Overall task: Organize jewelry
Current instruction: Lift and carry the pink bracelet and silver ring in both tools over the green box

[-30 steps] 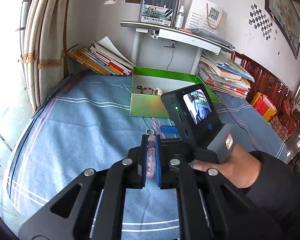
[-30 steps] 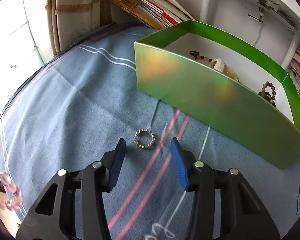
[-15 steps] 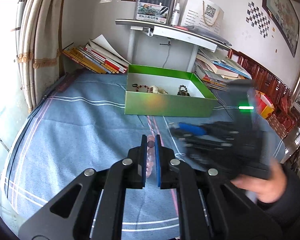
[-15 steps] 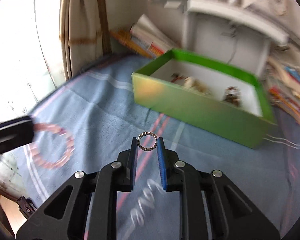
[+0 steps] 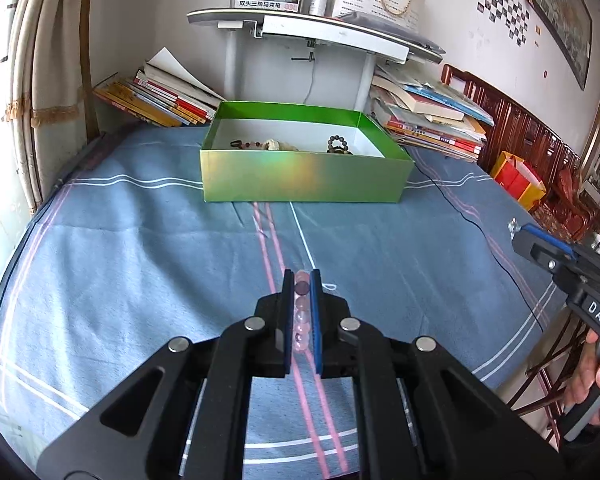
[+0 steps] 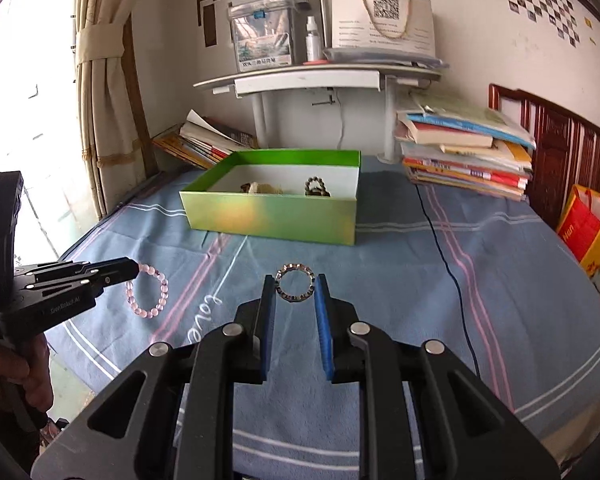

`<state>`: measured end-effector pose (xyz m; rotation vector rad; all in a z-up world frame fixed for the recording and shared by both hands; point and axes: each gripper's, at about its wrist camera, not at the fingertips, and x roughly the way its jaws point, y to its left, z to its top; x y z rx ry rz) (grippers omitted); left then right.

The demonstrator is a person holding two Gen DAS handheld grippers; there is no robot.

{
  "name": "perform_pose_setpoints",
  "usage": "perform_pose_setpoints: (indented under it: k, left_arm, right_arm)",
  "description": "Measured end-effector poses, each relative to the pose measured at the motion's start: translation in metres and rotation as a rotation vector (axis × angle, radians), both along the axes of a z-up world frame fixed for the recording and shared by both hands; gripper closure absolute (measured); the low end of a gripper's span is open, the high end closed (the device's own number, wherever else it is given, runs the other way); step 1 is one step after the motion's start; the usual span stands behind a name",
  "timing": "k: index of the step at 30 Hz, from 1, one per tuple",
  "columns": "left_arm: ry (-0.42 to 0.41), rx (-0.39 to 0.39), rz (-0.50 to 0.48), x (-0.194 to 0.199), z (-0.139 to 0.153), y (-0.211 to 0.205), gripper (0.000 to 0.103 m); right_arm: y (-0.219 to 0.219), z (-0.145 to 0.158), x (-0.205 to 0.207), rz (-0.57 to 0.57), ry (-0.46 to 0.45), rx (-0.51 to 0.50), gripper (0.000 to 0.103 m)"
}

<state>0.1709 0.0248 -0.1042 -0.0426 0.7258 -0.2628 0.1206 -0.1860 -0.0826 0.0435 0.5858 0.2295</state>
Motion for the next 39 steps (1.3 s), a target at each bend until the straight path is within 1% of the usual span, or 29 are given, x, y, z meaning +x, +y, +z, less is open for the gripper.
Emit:
perform_pose_setpoints:
  k: [5,15,39]
  left_arm:
    - [-0.010,0.013,0.007,-0.006,0.004,-0.005,0.095]
    - [-0.026,0.027,0.011,-0.010,0.011,-0.008,0.095]
    - [-0.012,0.031,0.005,-0.006,0.010,-0.007,0.095]
  right_arm:
    - [0.000,-0.009,-0.001,0.012,0.008,0.009,0.083]
    - [-0.002,-0.011,0.003,0.024,0.008,0.024,0.083]
    - [0.002,-0.014,0.008,0.034,0.024,0.030,0.083]
